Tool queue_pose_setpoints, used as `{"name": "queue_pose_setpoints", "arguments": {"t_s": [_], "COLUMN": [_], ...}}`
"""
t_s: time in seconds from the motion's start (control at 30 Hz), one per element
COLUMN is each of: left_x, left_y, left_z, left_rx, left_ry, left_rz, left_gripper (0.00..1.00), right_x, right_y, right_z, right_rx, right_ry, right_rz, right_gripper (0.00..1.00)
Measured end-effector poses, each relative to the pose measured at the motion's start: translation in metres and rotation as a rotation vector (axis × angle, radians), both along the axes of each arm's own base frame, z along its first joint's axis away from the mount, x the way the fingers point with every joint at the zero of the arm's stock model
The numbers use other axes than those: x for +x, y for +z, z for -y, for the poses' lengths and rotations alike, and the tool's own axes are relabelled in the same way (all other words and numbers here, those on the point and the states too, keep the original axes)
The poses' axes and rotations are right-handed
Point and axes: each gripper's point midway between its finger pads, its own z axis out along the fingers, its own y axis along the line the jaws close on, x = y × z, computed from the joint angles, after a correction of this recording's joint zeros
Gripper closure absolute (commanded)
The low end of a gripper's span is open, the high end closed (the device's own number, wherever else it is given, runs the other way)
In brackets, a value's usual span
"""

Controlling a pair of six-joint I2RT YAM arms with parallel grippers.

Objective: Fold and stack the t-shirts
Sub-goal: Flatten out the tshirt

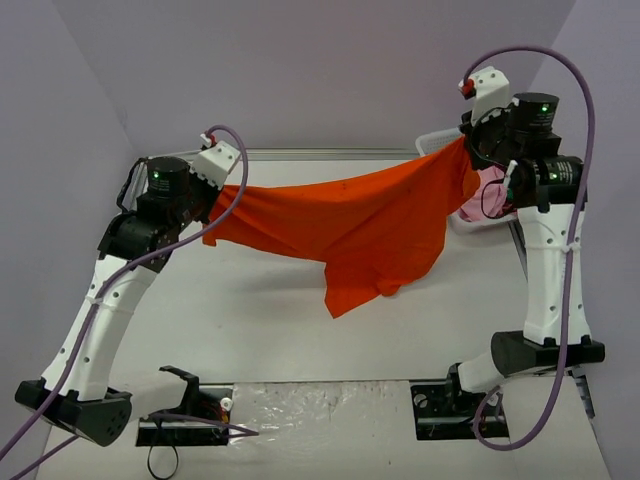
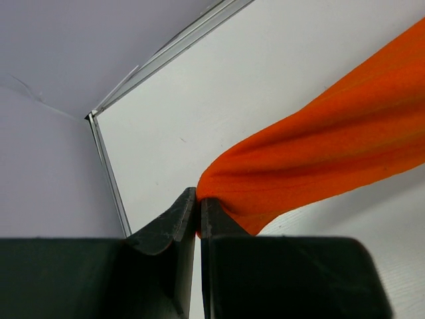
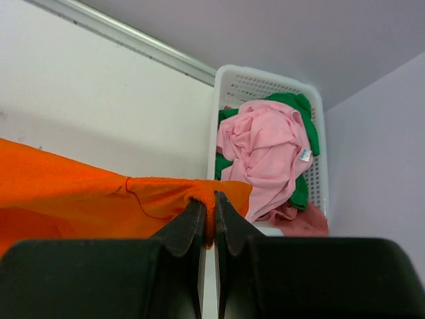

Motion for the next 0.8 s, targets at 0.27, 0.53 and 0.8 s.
{"name": "queue_pose_setpoints", "arguments": {"t_s": [0.27,0.53,0.8], "left_x": [0.031,0.039,0.051], "left_y": [-0.063,-0.176,-0.257], "left_z": [0.000,-0.012,-0.023], "left_rx": [0.065,0.222,0.317], "left_ry": [0.034,0.026,0.053], "left_rz": [-0.095,-0.257,-0.381], "left_gripper": [0.98,0.98,0.98], "right_x": [0.052,0.041,0.048], "right_y": [-0.083,-0.147,-0.178], "right_z": [-0.012,-0.040,-0.061], "right_rx": [0.001,-0.021,-0.066], "right_ry": [0.027,0.092,0.115], "right_rz": [-0.212,-0.357,-0.402], "right_gripper": [1.00,1.00,1.00]}}
